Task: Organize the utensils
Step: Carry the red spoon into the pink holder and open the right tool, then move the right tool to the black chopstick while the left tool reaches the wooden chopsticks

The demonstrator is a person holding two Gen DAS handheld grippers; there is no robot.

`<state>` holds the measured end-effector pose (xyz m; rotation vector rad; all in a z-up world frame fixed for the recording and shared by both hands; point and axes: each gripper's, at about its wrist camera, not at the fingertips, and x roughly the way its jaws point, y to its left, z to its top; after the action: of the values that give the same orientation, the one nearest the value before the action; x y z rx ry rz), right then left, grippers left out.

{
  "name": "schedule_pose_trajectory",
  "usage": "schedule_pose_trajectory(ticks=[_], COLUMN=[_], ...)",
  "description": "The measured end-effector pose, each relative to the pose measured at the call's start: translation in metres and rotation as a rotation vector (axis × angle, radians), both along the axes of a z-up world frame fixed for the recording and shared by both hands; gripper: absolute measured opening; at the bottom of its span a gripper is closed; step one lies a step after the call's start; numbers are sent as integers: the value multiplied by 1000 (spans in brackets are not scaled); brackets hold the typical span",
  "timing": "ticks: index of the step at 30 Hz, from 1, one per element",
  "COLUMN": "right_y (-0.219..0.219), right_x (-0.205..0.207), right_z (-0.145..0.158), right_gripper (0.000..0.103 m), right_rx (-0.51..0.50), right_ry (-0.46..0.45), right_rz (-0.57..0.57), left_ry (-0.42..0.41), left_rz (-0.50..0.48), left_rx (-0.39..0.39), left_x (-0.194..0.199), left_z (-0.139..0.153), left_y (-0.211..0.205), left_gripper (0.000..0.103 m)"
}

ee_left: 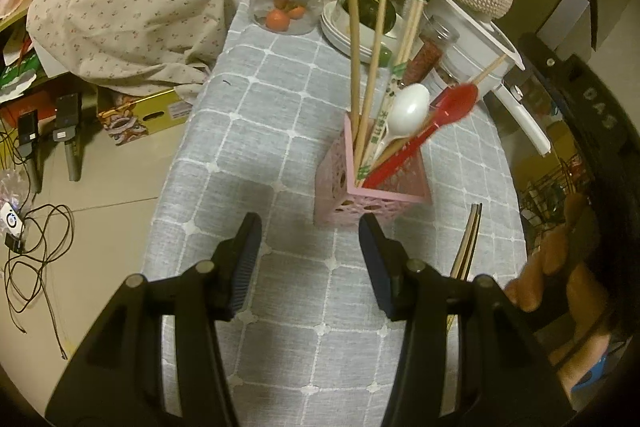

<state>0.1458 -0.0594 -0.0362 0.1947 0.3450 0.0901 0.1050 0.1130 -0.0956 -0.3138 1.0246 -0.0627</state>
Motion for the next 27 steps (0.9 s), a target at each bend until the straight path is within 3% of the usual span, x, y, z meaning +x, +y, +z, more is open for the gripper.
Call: schedule_pose_trajectory(ticks=[4,10,22,27], right_y=[-16,-52,-131,-152], right_x=[-10,-19,-37,-36], right_z=[9,18,-30,-51], right_gripper=[50,68,80,83], right_rx=[49,38,-56,-49], right_ry=[13,78,333,426], right_rz=[16,-13,-71,-76], left_ry=[-2,-17,-12,14], left_rz=[-9,-28,-114,-140], left_rx=[-1,2,46,84], left_x=[-2,-5,-8,-7], left_z=[0,1,-9,-17], left_y=[-3,-14,-42,-52], left_gripper=[52,63,82,83])
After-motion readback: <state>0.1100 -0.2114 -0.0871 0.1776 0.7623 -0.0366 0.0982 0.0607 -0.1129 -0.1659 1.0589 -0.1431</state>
